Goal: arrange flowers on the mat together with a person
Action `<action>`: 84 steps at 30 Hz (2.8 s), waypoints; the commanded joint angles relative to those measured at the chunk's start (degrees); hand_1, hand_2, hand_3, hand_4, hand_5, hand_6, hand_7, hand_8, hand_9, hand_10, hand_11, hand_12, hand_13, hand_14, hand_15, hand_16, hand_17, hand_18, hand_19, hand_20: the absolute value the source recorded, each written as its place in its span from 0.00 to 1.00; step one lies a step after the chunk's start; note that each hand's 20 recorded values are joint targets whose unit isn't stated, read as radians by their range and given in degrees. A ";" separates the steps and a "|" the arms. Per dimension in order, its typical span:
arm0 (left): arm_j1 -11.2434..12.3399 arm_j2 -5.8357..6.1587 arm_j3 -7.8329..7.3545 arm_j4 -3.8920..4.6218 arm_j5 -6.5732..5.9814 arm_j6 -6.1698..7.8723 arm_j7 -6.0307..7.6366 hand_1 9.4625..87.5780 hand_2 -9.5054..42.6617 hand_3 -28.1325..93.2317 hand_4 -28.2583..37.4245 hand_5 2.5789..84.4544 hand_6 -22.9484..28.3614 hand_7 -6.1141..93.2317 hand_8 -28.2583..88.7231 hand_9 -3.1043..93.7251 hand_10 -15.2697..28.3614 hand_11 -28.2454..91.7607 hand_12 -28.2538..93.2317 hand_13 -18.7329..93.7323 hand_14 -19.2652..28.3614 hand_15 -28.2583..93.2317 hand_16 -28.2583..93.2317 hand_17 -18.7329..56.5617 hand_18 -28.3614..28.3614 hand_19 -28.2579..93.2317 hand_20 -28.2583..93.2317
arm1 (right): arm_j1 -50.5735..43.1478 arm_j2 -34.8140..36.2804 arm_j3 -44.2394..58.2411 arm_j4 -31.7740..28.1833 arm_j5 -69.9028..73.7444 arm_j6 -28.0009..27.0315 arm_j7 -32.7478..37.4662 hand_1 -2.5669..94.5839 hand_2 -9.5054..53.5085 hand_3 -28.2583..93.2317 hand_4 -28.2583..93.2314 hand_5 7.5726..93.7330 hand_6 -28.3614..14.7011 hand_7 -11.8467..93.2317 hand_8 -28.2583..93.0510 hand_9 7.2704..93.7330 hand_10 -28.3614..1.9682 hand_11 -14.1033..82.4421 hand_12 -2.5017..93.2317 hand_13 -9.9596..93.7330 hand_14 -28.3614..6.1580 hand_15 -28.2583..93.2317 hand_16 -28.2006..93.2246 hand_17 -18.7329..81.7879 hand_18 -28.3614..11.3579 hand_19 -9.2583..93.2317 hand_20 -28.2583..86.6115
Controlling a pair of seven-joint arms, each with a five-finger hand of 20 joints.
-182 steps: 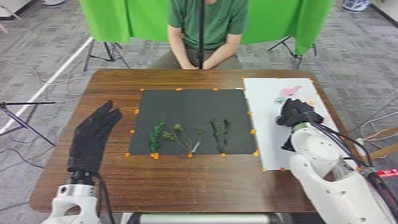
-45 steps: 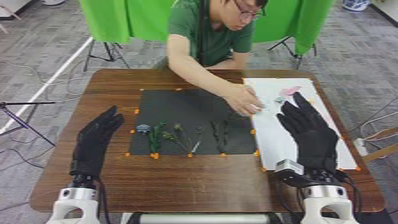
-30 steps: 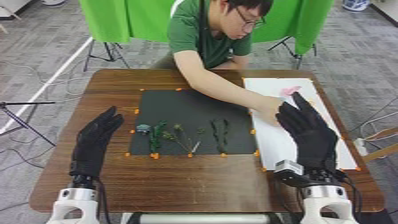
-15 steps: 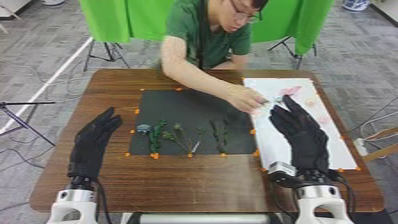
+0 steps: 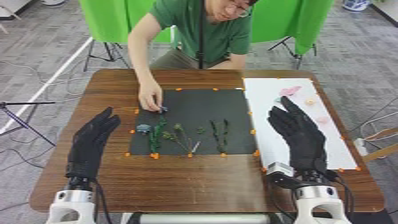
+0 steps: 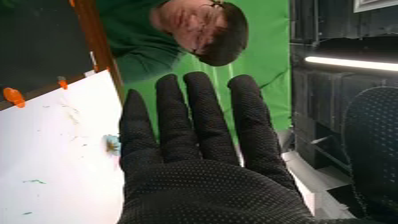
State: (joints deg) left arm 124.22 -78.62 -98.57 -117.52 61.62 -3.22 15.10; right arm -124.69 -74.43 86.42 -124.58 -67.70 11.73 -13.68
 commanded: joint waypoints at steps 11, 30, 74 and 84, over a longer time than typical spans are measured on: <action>0.62 -0.19 -0.29 -0.13 -0.38 0.02 -0.38 0.17 0.10 0.79 0.05 0.50 0.50 0.14 0.19 0.48 0.64 0.33 0.33 0.46 0.70 0.31 0.23 0.33 0.66 0.25 0.36 | -0.27 0.20 -0.03 -0.18 -0.33 -0.06 -0.03 0.11 0.25 0.87 0.07 0.36 0.63 0.21 0.16 0.41 0.43 0.19 0.13 0.42 0.47 0.32 0.33 0.34 0.37 0.19 0.47; 0.66 0.11 0.06 -0.23 -0.33 0.41 -0.16 0.17 0.10 0.79 0.05 0.51 0.50 0.14 0.19 0.48 0.63 0.33 0.33 0.46 0.70 0.31 0.23 0.33 0.66 0.25 0.36 | 18.68 21.32 7.59 9.33 -54.33 15.78 22.40 0.26 0.00 0.82 0.06 0.44 0.61 0.26 0.15 0.50 0.42 0.28 0.20 0.60 0.45 0.38 0.40 0.41 0.31 0.55 0.55; 0.75 -0.46 -0.04 -0.49 -0.48 0.81 -0.20 0.17 0.10 0.78 0.06 0.51 0.51 0.14 0.19 0.48 0.64 0.33 0.33 0.46 0.70 0.31 0.23 0.33 0.66 0.25 0.36 | 31.94 28.69 -6.08 33.52 -67.78 -12.39 36.23 0.70 0.00 0.63 0.02 0.86 0.77 0.29 0.25 1.00 0.70 0.21 0.31 1.00 0.82 0.67 0.38 0.81 0.42 1.00 0.53; 0.91 0.23 -0.28 -0.62 -0.50 0.71 -0.45 0.17 0.10 0.78 0.06 0.51 0.51 0.14 0.19 0.48 0.64 0.33 0.33 0.46 0.70 0.31 0.23 0.33 0.66 0.25 0.36 | 36.09 31.32 -4.58 17.46 -65.01 -8.59 41.05 0.71 0.00 0.66 0.03 0.92 0.74 0.29 0.27 1.00 0.70 0.29 0.31 1.00 0.82 0.70 0.38 0.83 0.41 1.00 0.57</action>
State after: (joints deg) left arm 124.64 -78.56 -98.58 -118.01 61.41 -2.78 15.39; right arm -92.40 -45.12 81.20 -94.67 -133.99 0.37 24.62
